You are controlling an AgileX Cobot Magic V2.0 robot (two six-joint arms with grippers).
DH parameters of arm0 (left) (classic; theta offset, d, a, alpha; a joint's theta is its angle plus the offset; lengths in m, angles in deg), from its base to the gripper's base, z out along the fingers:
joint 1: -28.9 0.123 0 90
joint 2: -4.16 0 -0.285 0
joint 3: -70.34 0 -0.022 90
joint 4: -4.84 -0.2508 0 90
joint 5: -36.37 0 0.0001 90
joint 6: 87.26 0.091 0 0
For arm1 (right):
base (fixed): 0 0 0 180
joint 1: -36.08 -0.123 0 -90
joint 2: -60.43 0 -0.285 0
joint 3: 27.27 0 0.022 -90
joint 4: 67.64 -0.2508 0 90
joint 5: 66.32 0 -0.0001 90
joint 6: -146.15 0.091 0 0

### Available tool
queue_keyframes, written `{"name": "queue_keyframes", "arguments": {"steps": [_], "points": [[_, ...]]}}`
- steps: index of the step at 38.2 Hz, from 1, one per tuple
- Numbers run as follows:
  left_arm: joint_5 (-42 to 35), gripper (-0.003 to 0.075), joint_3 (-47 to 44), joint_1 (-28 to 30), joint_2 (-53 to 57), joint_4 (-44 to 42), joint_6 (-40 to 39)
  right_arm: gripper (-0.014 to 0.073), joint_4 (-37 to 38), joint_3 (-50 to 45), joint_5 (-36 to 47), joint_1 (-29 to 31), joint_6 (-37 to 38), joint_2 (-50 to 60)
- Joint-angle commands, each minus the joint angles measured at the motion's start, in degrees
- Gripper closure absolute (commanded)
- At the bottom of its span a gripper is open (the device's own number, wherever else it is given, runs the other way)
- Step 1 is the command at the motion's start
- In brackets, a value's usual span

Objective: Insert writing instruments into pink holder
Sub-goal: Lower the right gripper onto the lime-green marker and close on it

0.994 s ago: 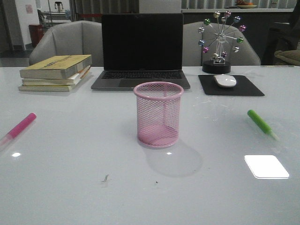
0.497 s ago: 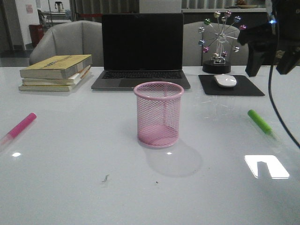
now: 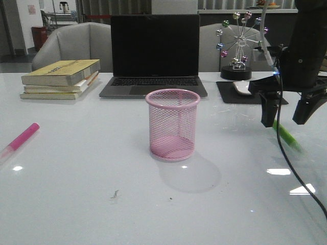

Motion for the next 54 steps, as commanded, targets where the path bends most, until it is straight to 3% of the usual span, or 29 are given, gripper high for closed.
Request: {"name": "queue_keyframes", "arguments": {"steps": [1, 33, 37, 44, 46, 54], "points": [[-4.6, 0.0293, 2.1, -0.1, 0.3, 0.5, -0.4, 0.0053, 0.0, 2.1, 0.9, 0.2, 0.0, 2.4], [-4.9, 0.0293, 2.1, -0.1, 0.3, 0.5, -0.4, 0.0057, -0.3, 2.1, -1.1, 0.2, 0.0, -1.2], [-5.0, 0.0293, 2.1, -0.1, 0.3, 0.5, -0.4, 0.0151, -0.4, 2.1, -1.3, 0.2, 0.0, -1.6], [-5.2, 0.0293, 2.1, -0.1, 0.3, 0.5, -0.4, 0.0552, -0.4, 2.1, -0.9, 0.2, 0.0, -1.6], [-5.2, 0.0293, 2.1, -0.1, 0.3, 0.5, -0.4, 0.0523, -0.5, 2.1, -0.6, 0.2, 0.0, -1.6], [-5.2, 0.0293, 2.1, -0.1, 0.3, 0.5, -0.4, 0.0538, -1.6, 4.2, 2.2, 0.1, 0.0, 1.1]]}}
